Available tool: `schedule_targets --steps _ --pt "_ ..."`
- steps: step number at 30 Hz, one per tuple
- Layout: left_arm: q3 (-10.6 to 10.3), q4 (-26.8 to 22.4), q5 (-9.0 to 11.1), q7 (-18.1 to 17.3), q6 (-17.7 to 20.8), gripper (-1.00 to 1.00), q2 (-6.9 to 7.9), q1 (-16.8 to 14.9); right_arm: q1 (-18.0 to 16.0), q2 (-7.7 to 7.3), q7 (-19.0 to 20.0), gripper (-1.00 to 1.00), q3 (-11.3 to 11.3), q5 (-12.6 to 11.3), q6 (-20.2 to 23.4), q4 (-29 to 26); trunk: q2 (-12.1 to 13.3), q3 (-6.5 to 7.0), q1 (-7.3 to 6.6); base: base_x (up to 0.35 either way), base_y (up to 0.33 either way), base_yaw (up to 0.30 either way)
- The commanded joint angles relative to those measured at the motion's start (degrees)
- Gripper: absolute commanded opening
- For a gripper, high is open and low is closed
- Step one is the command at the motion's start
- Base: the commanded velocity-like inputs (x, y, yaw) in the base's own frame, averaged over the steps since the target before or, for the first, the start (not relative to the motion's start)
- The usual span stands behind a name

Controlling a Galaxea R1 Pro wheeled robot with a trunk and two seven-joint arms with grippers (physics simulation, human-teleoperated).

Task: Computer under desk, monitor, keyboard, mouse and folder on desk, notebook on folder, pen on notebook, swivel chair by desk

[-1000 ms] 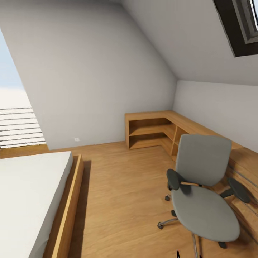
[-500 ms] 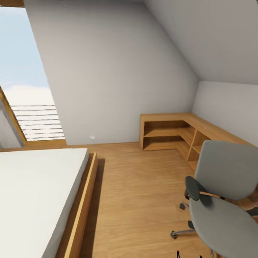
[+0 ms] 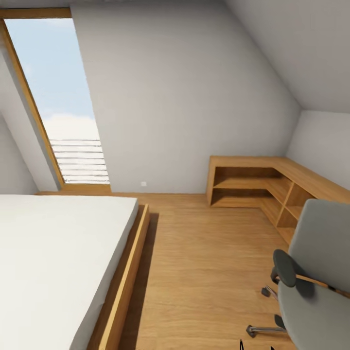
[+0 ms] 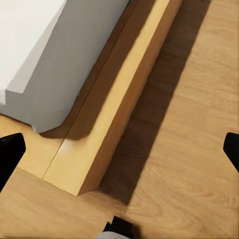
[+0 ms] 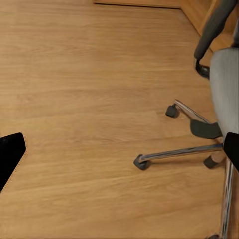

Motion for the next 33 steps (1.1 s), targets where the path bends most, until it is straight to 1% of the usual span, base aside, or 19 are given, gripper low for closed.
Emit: schedule_targets --steps 1,7,22,27,33 --pt "-0.2 0.0 0.0 0.4 -0.1 1.0 0.0 0.0 0.0 -0.04 -0.5 1.0 0.5 -0.1 0.0 -0.1 0.0 -0.07 0.01 0.115 -0.183 0.179" --pt "-0.2 0.0 0.0 0.4 0.0 1.0 -0.02 0.0 0.0 -0.11 -0.2 1.0 0.6 0.0 0.0 -0.1 0.0 -0.07 0.01 0.186 -0.225 0.075" --pt "-0.2 0.1 0.0 0.4 0.0 1.0 -0.02 0.0 0.0 -0.3 -0.2 1.0 0.5 0.0 0.0 0.0 0.0 -0.07 0.01 0.231 -0.247 0.007" --pt "-0.2 0.0 0.0 0.4 -0.1 1.0 -0.02 0.0 0.0 -0.25 -0.2 1.0 0.5 0.0 0.0 0.0 0.0 -0.07 0.01 0.118 -0.123 0.0" --pt "-0.2 0.0 0.0 0.4 -0.2 1.0 0.0 0.0 0.0 -0.11 -0.2 1.0 0.6 0.0 0.0 0.0 0.0 -0.07 0.01 0.033 -0.029 0.0"
